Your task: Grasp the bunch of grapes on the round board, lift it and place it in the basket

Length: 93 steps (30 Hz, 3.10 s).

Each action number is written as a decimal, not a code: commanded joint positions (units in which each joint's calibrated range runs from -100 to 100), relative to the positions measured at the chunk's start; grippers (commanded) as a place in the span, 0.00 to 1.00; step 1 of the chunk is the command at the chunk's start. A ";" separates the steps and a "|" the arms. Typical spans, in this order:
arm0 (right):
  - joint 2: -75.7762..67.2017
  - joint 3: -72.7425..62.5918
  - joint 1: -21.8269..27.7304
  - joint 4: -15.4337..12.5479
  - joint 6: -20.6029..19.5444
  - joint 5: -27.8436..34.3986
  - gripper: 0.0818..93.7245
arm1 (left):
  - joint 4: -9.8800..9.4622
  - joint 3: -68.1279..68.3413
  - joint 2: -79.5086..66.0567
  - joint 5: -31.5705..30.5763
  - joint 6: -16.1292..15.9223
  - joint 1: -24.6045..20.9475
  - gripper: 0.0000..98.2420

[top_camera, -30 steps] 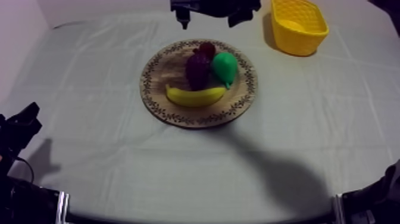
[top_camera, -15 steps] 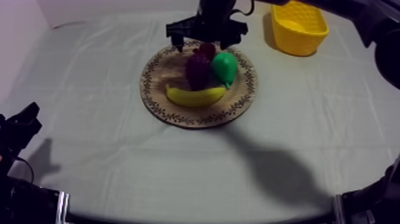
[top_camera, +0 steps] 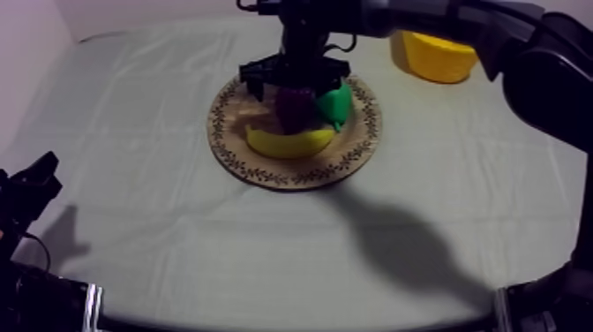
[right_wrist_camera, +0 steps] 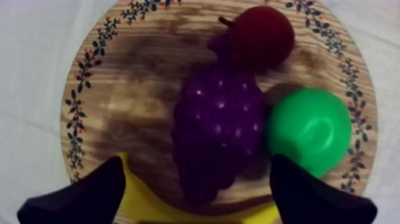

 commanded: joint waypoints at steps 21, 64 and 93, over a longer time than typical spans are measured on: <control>9.47 -7.74 1.40 0.31 -0.28 0.06 0.83 | 0.01 -0.03 0.00 0.01 0.01 0.01 0.00; 5.28 -0.40 -0.26 2.08 2.33 -3.44 0.30 | 0.01 -0.03 0.00 0.01 0.01 0.01 0.00; -34.68 36.07 -0.59 7.60 3.47 -9.64 0.23 | 0.01 -0.03 0.00 0.01 0.01 0.01 0.00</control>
